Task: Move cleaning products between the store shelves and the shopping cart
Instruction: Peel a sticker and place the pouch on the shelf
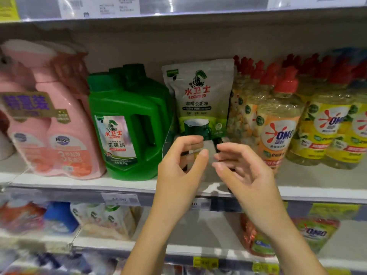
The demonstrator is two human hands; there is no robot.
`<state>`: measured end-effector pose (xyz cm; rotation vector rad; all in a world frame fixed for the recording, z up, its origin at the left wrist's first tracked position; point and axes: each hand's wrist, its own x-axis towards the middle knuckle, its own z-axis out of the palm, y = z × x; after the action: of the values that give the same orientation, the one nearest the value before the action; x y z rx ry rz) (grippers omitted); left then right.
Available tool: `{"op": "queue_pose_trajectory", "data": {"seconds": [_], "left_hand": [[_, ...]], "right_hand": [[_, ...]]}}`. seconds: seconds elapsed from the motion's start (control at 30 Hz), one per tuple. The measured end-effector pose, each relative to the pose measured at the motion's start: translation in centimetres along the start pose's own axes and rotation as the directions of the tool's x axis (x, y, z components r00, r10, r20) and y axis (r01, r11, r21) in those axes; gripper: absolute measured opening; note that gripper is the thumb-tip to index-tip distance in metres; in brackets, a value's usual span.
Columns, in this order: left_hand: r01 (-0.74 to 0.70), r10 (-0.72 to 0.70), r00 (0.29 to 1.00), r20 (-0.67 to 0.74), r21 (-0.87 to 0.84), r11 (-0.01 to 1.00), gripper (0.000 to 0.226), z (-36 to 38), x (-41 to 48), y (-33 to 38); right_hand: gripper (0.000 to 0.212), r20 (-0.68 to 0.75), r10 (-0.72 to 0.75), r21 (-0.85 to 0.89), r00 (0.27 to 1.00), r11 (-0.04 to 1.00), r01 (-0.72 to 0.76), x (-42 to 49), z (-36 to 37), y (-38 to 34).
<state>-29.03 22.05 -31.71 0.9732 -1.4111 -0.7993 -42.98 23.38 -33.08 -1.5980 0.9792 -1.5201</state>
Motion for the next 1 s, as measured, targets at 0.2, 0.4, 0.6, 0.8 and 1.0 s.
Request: {"op": "queue_pose_trajectory", "data": {"seconds": [0.2, 0.4, 0.6, 0.8, 1.0], "left_hand": [[0.06, -0.06, 0.994, -0.086, -0.004, 0.998, 0.019, -2.2, -3.8, 1.2], [0.11, -0.084, 0.957, -0.278, 0.079, 0.991, 0.02, -6.7, -9.2, 1.7], [0.206, -0.128, 0.871, -0.474, 0.117, 0.971, 0.022, -13.7, -15.1, 2.3], [0.265, -0.12, 0.761, -0.638, 0.136, 0.954, 0.025, -22.7, -22.1, 3.1], [0.347, -0.136, 0.571, -0.809, 0.088, 0.934, 0.029, -33.5, -30.8, 3.5]], "right_hand": [[0.029, 0.114, 0.012, 0.086, 0.993, 0.996, -0.022, -1.4, 1.5, -0.6], [0.028, 0.335, 0.022, 0.134, 0.942, 0.988, -0.071, -3.4, 6.4, -1.2], [0.028, 0.503, -0.007, 0.199, 0.864, 0.974, -0.108, -6.0, 13.7, -2.5], [0.027, 0.66, -0.035, 0.24, 0.75, 0.956, -0.166, -10.6, 24.7, -4.3], [0.033, 0.786, -0.072, 0.266, 0.614, 0.936, -0.231, -17.0, 37.6, -6.4]]}}
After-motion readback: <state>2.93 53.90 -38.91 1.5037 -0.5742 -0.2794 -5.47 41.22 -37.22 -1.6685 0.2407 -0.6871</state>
